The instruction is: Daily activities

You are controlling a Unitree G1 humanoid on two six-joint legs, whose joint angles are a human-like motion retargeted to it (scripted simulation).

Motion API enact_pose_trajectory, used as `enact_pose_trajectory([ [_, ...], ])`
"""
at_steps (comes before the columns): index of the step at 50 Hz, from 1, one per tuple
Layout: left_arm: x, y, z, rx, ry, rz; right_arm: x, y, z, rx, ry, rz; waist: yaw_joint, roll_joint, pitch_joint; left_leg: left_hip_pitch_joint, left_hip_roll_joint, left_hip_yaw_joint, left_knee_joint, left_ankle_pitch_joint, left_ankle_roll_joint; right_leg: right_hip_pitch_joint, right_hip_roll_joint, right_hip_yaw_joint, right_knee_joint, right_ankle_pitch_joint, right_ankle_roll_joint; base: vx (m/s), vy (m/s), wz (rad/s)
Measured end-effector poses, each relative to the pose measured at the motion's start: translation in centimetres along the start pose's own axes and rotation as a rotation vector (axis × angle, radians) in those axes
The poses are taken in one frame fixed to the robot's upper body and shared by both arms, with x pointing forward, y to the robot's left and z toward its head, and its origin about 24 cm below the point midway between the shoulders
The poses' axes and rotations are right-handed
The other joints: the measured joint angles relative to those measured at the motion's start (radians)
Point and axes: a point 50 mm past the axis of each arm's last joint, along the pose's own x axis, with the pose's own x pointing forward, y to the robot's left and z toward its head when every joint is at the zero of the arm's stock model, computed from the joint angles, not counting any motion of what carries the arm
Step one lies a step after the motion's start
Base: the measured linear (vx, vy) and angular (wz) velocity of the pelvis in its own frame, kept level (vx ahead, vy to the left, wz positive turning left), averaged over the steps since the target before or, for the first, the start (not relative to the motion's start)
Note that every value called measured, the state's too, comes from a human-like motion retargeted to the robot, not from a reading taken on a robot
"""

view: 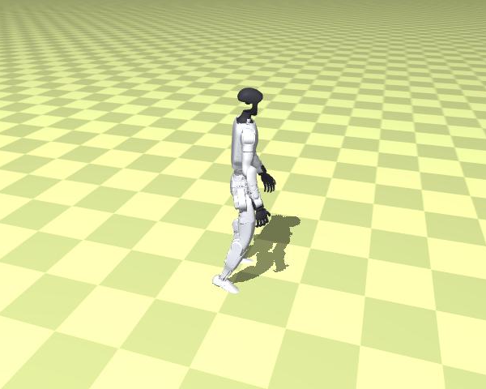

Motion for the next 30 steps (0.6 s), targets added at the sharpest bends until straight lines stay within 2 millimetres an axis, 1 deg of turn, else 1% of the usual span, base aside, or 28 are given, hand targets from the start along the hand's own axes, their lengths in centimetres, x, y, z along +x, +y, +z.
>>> enact_pose_trajectory([
  [30, 0.1, -1.0, 1.7, 0.064, -0.070, -0.053, -0.8, 0.9, -3.8, -0.023, 0.107, 0.042, 0.005, 0.018, -0.040, 0.003, -0.009, -0.039, -0.091, 0.053, -0.026, 0.026, 0.009, -0.071, -0.027, 0.053, -0.030, 0.01, 0.02, 0.18],
])
